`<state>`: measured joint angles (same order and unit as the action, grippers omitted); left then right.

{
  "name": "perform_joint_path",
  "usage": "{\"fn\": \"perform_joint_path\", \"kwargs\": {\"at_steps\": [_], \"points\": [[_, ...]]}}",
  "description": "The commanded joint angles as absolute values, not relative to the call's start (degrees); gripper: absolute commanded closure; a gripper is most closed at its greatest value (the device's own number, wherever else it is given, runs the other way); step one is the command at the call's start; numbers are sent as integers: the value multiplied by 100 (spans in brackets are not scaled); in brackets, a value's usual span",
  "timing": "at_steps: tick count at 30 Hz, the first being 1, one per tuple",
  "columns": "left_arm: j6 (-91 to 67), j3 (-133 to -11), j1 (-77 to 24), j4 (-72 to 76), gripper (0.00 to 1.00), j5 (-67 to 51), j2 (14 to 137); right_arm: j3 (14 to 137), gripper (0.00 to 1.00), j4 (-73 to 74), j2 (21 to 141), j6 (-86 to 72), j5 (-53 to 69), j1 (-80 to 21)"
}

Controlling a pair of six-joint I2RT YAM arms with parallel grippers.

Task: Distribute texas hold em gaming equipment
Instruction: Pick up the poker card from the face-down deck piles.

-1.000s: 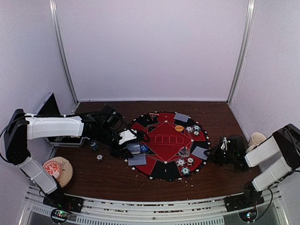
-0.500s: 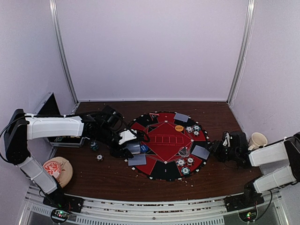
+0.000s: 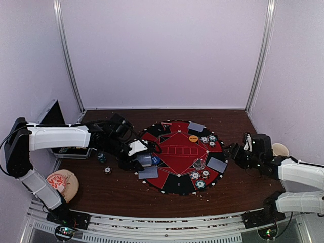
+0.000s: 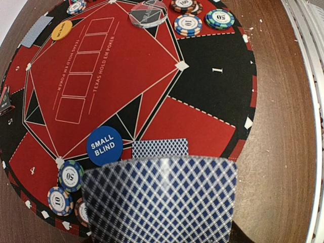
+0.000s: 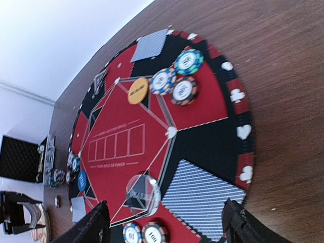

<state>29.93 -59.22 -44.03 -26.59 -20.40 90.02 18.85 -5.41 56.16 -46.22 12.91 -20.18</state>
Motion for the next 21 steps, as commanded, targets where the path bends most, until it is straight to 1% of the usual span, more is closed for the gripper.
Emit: {"fn": "perform_joint_path", "kwargs": {"at_steps": [1,6,10,16,21], "points": [[3024,-5889,-4451,-2448,47,-2079,8978,2423,22,-872,6083,-4561,1398,-2885],[3028,-5889,-4456,-2444,47,-2040,8989,3305,22,-1760,7440,-4677,1849,-3911],[3030,-5868,-4456,-2443,47,-2024,8953,4172,22,-2209,8607,-4739,2228,-4499],[3030,-5863,-4465,-2444,47,-2023,8932,5182,23,-2777,9780,-5016,2799,-4896],[3027,-5870,-4475,-2449,47,-2011,8911,5686,23,-3037,10386,-5216,3080,-5067]]}}
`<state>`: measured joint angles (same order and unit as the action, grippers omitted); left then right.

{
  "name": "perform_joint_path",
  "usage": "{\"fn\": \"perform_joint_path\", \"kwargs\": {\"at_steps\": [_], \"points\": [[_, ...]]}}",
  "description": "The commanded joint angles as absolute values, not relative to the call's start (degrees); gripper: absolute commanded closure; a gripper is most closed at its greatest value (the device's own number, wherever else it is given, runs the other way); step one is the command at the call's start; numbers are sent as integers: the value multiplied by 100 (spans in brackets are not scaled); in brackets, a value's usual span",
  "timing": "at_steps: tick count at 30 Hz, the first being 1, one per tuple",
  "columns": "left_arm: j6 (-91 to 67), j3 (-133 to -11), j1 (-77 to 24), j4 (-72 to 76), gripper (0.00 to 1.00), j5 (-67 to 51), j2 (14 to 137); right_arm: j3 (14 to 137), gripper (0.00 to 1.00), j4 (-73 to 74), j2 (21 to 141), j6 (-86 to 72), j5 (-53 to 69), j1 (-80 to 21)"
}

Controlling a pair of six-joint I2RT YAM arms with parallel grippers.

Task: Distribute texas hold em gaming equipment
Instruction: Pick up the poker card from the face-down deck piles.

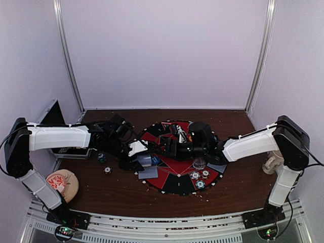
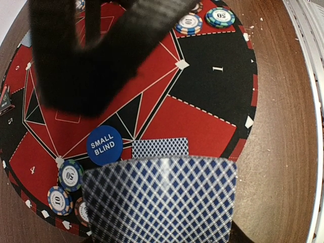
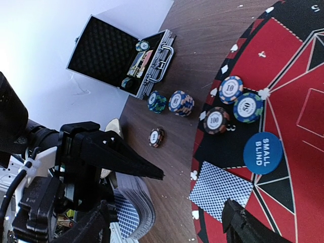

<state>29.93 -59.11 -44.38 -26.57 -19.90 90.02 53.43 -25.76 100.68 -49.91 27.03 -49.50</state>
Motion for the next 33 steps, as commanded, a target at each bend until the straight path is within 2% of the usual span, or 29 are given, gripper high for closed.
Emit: {"fn": "perform_joint_path", "kwargs": {"at_steps": [1,18,33], "points": [[3027,-5863,-4474,-2448,47,-2005,8904,5738,23,-3084,10467,-5245,3113,-5089],[3020,-5865,-4474,-2444,47,-1995,8878,6035,26,-3602,11211,-5616,3443,-5309],[3032,-5857,-4474,-2451,47,-1995,8860,6424,42,-3616,11681,-5802,3535,-5328]]}}
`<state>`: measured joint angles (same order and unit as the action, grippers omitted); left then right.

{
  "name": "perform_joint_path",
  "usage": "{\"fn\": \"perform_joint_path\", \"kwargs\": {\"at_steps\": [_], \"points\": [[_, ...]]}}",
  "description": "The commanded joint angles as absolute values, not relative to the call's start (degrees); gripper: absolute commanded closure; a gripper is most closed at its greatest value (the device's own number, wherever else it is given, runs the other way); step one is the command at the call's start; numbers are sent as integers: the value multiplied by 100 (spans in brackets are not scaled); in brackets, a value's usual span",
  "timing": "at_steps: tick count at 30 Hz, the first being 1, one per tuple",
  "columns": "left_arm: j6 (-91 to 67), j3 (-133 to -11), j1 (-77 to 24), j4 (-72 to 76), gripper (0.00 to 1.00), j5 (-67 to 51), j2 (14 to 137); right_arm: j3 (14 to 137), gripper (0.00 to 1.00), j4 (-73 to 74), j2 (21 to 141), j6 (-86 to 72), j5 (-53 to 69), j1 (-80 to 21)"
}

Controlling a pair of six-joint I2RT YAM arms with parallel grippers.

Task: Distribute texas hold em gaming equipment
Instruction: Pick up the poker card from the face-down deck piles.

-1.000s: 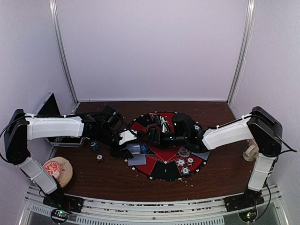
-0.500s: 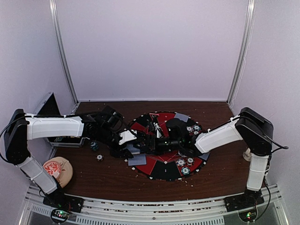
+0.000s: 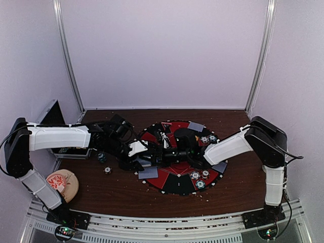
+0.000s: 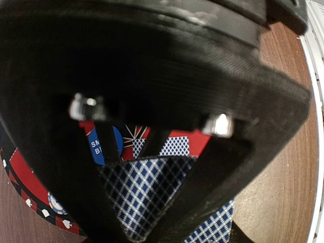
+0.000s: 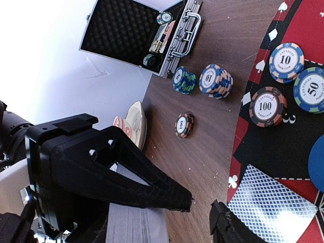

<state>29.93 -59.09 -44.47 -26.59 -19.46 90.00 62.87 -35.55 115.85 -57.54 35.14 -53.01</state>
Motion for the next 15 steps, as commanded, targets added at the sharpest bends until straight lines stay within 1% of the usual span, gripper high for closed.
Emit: {"fn": "perform_joint_path", "kwargs": {"at_steps": [1,5,6,8,15], "points": [[3032,-5857,-4474,-2444,47,-1995,8858,6425,44,-3594,11683,-5793,3525,-5326],[3027,-5861,-4474,-2443,47,-1996,8858,6405,52,-3444,11684,-5746,3447,-5320],[3027,-5858,-4474,-2448,47,-1995,8859,6394,56,-3442,11681,-5752,3440,-5313],[3027,-5858,-4474,-2448,47,-1995,8859,6369,61,-3456,11681,-5769,3437,-5302],[3039,-5838,-4474,-2444,47,-2011,8833,6249,66,-3347,11592,-5745,3320,-5212]]}}
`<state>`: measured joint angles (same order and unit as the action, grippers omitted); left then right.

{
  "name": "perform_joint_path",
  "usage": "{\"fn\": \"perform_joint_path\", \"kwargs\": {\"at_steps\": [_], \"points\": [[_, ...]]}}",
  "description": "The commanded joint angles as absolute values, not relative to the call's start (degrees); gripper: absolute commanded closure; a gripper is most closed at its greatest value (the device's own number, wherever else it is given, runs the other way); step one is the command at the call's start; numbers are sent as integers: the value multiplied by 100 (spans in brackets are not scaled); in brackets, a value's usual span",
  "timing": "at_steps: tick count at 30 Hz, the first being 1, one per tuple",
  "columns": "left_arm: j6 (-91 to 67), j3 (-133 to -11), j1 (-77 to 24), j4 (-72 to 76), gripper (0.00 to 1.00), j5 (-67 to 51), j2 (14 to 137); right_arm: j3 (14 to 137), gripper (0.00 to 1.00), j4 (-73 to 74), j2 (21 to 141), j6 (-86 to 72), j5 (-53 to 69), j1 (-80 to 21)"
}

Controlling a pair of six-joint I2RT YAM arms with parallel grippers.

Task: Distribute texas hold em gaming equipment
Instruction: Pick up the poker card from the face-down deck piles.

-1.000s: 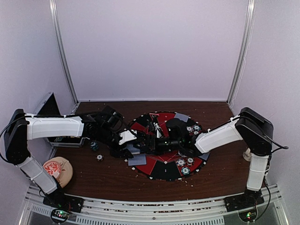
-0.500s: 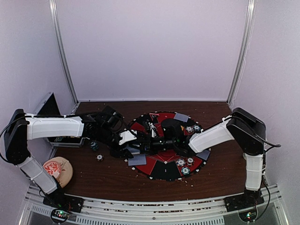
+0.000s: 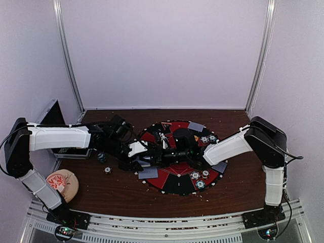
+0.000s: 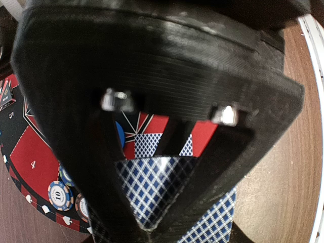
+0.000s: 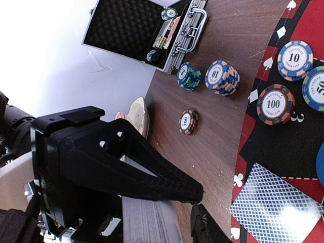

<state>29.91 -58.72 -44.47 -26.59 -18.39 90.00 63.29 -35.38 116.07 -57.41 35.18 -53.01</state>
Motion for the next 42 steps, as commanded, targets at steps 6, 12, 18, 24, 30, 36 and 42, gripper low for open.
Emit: {"fn": "perform_joint_path", "kwargs": {"at_steps": [6,12,18,24,30,36,42], "points": [[3036,-5827,-4481,-2444,47,-2021,8811,6046,68,-3146,11395,-5640,3147,-5090],[3040,-5827,-4478,-2444,47,-2022,8824,5888,69,-2944,11193,-5500,3011,-5013],[3038,-5838,-4474,-2444,47,-2021,8827,5755,73,-2848,11039,-5423,2947,-4953],[3039,-5845,-4478,-2443,47,-2013,8849,5675,75,-2805,10875,-5369,2957,-4932],[3036,-5845,-4487,-2444,47,-2007,8859,5610,73,-3039,10783,-5438,3231,-4934],[3036,-5847,-4482,-2443,47,-2003,8868,5467,80,-3139,10612,-5468,3302,-4913],[3033,-5845,-4485,-2445,47,-1997,8864,5223,100,-3219,10351,-5509,3342,-4824]]}}
